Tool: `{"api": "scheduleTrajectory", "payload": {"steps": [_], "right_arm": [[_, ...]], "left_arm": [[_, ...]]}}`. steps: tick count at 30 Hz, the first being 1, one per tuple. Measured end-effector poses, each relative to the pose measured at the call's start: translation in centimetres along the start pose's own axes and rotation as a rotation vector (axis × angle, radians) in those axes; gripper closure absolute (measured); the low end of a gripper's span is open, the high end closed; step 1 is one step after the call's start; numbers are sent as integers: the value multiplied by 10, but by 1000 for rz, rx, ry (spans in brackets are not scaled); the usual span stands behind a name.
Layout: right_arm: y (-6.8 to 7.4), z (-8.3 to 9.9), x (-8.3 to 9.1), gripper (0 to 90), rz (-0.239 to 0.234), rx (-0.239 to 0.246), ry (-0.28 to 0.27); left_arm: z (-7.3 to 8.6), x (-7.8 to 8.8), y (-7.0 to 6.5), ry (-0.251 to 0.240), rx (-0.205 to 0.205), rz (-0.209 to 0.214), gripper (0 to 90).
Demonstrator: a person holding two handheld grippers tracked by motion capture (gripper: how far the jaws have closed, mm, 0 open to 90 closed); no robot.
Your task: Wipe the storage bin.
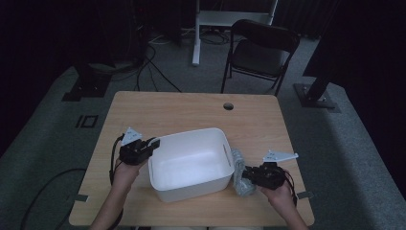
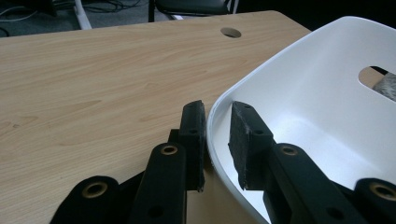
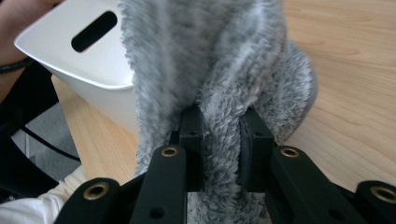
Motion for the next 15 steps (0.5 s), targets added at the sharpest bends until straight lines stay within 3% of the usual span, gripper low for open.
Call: {"api": "scheduleTrajectory", "payload": {"steps": [7, 15], "right_arm": [[0, -2, -14, 756, 21, 35, 33], [-10, 12, -38, 766, 32, 24, 106]], "left_arm": [[0, -1, -1, 4, -3, -11, 753], [0, -1, -1, 5, -3, -17, 753]]}}
Point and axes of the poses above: each handheld gripper's, and its own axes: x roughly backward along the jaws, z roughly out of its underside, y roughly to its left, the point moved 8 cm from there along -x, roughly forward along the jaws, and after that the axes turned 13 degrees about z, right-handed, at the moved point
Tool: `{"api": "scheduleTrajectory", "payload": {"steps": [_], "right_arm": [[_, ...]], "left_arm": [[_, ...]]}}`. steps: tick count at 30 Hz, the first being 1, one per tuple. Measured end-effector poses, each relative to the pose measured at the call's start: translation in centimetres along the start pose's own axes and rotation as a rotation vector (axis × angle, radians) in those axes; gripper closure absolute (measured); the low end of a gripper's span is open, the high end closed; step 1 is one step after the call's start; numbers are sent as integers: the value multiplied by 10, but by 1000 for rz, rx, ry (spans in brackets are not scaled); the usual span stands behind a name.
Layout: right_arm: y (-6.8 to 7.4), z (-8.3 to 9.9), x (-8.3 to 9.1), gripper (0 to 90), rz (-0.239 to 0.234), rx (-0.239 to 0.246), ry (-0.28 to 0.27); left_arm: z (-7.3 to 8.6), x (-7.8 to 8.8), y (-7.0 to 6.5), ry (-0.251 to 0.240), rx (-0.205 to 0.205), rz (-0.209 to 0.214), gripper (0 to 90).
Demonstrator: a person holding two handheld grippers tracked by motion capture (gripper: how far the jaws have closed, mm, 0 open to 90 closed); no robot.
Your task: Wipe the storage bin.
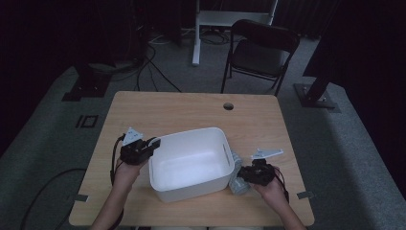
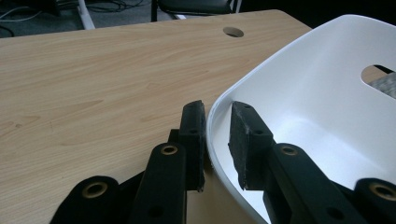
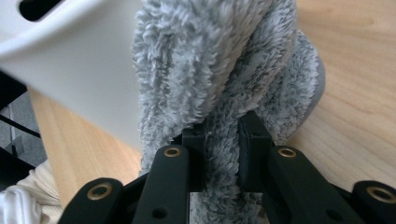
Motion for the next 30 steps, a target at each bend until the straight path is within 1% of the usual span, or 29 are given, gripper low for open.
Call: {"api": "scheduleTrajectory", "payload": {"steps": [1, 2, 3, 5, 6, 7, 9, 12, 15, 16, 17, 19, 21, 22, 25, 27, 29, 30], "right_arm": [[-1, 2, -4, 767, 3, 4, 12], [-3, 3, -7, 767, 1, 0, 16], [-4, 6, -11, 767, -4, -11, 33], [-6, 10, -17, 766, -4, -15, 52], [-7, 10, -17, 766, -18, -28, 53], [-8, 8, -16, 766, -20, -19, 55], [-9, 2, -13, 766, -6, -5, 40], [-11, -10, -8, 766, -4, -10, 4], [-14, -22, -6, 766, -27, -30, -22], [-14, -23, -7, 766, -34, -31, -20], [-14, -23, -11, 766, -42, -27, -7], [-16, -23, -15, 768, -57, -48, -4], [-18, -20, -18, 768, -61, -54, -3], [-18, -19, -20, 769, -59, -58, 0], [-18, -15, -30, 771, -7, -28, 25], [-20, -12, -36, 772, 14, -23, 44], [-21, -8, -41, 771, 26, -20, 61], [-21, -8, -41, 771, 29, -19, 61]], "left_arm": [[0, 0, 0, -1, 1, -1, 753], [0, 0, 0, -2, 4, -2, 753], [0, 0, 0, -3, 5, 0, 752], [0, 0, 0, -6, 6, 5, 751], [0, 0, 0, -4, 4, 9, 752], [0, 0, 0, -4, 3, 12, 752], [0, 0, 0, -3, -1, 14, 752], [0, 0, 0, 0, -3, 16, 753], [0, -1, 0, 1, -6, 10, 753], [0, -1, -1, 2, -6, 6, 753], [0, -1, 0, 3, -7, 8, 753], [0, -1, 0, 1, -3, 10, 752], [0, -1, -1, 1, -3, 1, 752], [0, -1, -1, 3, -5, 0, 752], [0, -1, -1, 0, -3, 2, 752], [0, -1, 0, 0, -2, 1, 752], [0, -1, 0, 1, -3, 5, 751], [0, -1, 0, 3, -6, 8, 751]]}}
Point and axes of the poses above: each handheld gripper's, and its own axes: x roughly backward along the jaws, z roughly out of its underside, y roughly to its left, the point moved 8 cm from there along -x, roughly forward along the jaws, and after that the axes turned 13 degrees about z, right-handed, at the moved point
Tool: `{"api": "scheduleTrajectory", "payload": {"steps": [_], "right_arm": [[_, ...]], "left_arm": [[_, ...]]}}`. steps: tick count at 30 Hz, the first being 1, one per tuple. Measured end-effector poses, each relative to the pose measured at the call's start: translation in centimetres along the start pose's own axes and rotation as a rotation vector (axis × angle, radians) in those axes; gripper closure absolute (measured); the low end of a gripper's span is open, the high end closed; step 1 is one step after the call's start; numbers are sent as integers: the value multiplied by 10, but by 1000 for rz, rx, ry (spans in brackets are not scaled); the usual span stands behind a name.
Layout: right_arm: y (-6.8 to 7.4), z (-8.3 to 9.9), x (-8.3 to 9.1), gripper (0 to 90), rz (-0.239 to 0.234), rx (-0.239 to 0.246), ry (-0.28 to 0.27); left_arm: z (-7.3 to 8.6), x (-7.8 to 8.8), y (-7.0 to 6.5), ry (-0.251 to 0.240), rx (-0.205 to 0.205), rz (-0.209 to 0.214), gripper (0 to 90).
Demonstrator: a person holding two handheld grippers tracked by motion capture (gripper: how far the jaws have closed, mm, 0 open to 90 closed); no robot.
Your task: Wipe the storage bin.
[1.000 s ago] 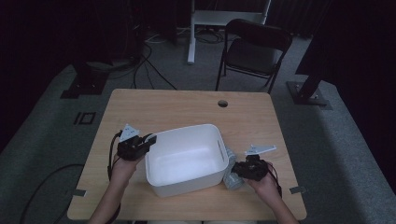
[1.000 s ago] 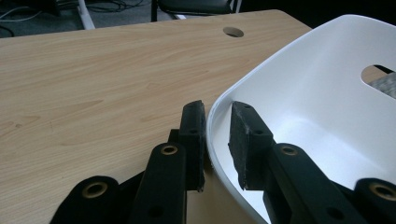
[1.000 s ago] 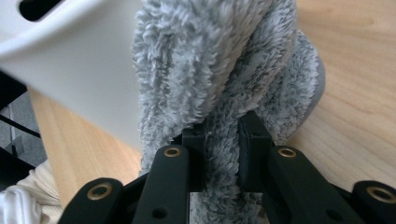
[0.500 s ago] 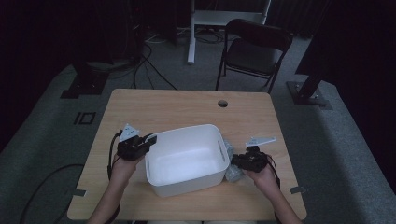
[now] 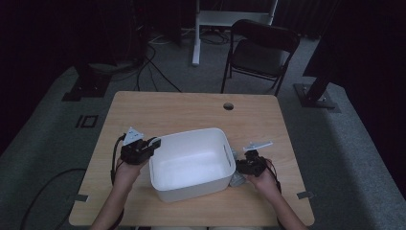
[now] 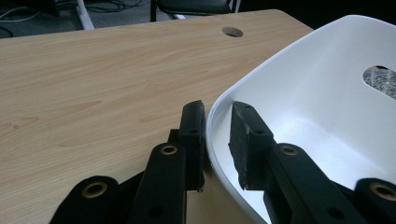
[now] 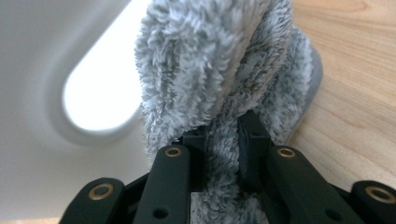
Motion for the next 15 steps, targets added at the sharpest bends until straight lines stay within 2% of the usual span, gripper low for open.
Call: {"api": "scheduleTrajectory", "payload": {"steps": [3, 5, 8, 10, 15], "right_arm": [[-2, -4, 5, 770, 6, 22, -4], [-3, -14, 14, 770, -21, -6, -44], [-2, -28, 23, 770, -23, 4, -88], [0, -30, 20, 771, -14, 25, -78], [-3, -28, 13, 771, -34, -4, -67]], "left_arm": [[0, 0, 0, 1, 0, 7, 751], [0, 0, 0, 0, 1, 11, 751], [0, 0, 0, 3, -2, 9, 752], [0, 0, 0, 1, 1, 6, 751], [0, 0, 0, -1, 3, 0, 751]]}}
Point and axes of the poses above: each handheld gripper's, and its own axes: x roughly backward along the jaws, z roughly out of its underside, y roughly to its left, the point moved 8 cm from there along -x, roughly forward along the jaws, and after that the axes turned 13 degrees about z, right-handed, at the moved point
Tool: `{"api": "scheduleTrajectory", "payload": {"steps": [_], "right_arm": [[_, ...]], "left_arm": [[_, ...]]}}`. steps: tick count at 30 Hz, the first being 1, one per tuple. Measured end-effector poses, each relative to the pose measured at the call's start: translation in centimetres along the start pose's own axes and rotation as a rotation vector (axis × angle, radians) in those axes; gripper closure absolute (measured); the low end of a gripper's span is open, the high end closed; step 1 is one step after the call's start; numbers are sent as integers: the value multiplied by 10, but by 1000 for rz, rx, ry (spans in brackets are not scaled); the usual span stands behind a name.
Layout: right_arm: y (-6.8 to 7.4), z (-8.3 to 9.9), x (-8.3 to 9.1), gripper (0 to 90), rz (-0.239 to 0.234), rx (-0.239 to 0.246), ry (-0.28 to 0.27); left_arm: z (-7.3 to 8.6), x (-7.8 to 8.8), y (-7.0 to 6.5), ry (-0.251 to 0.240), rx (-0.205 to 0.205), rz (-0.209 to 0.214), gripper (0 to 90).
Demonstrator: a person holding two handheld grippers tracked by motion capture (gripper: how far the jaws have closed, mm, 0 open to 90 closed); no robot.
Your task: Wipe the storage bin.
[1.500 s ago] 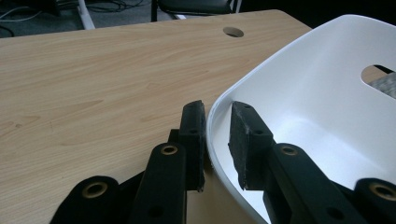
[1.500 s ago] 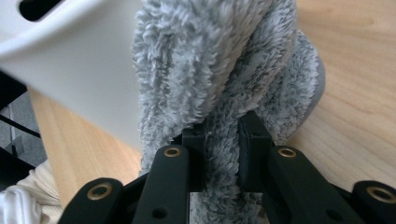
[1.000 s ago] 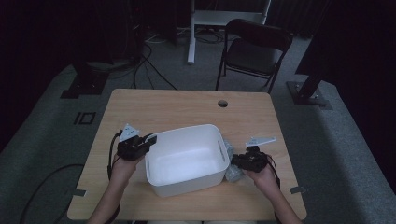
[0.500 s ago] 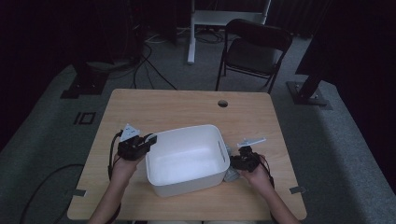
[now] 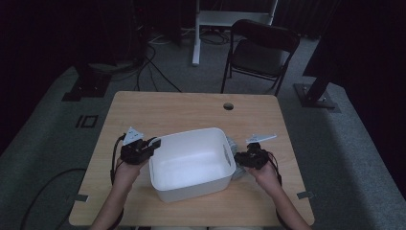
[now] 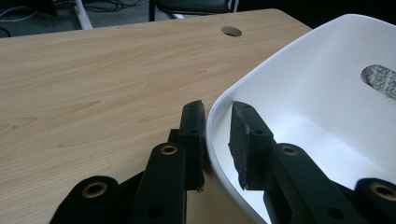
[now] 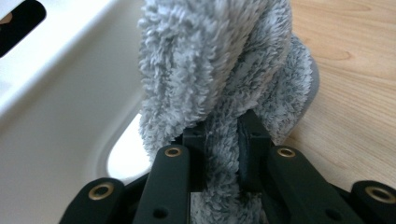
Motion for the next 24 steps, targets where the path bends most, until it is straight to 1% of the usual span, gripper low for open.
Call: {"api": "scheduleTrajectory", "payload": {"steps": [5, 7, 8, 10, 11, 12, 14, 17, 20, 21, 23, 24], "right_arm": [[-2, 4, -8, 772, 18, -5, 20], [-3, 9, -16, 772, 44, 8, 53], [-4, 12, -20, 773, 49, 7, 65], [-6, 16, -25, 773, 34, -13, 74], [-7, 16, -25, 773, 20, -27, 72], [-8, 16, -24, 772, 15, -31, 70], [-8, 14, -22, 771, 13, -25, 68], [-10, 2, -12, 770, -6, -29, 23], [-9, -12, -4, 770, -7, -27, -24], [-8, -15, -3, 770, 0, -22, -27], [-7, -17, -6, 770, 16, 3, -13], [-7, -18, -7, 770, 12, -4, -10]], "left_arm": [[0, 0, 0, -1, 1, -5, 751], [0, 0, 0, 0, 0, -4, 751], [0, 0, 0, -1, 1, -5, 751], [0, 0, 0, -2, 2, -2, 751], [0, 0, 0, -3, 2, 0, 751], [0, 0, 0, -2, 2, 0, 751], [0, 0, 0, -3, 3, 4, 751], [0, 0, 0, 0, 0, 7, 751], [0, 0, 0, 3, -3, 6, 752], [0, 0, 0, 4, -5, 5, 753], [0, 0, 0, 5, -5, 0, 753], [0, 0, -1, 4, -5, -3, 753]]}}
Point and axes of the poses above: each handheld gripper's, and its own axes: x roughly backward along the jaws, z roughly out of its underside, y roughly to its left, the point moved 8 cm from there along -x, roughly forward along the jaws, and after that the axes turned 13 degrees about z, right-handed, at the moved point
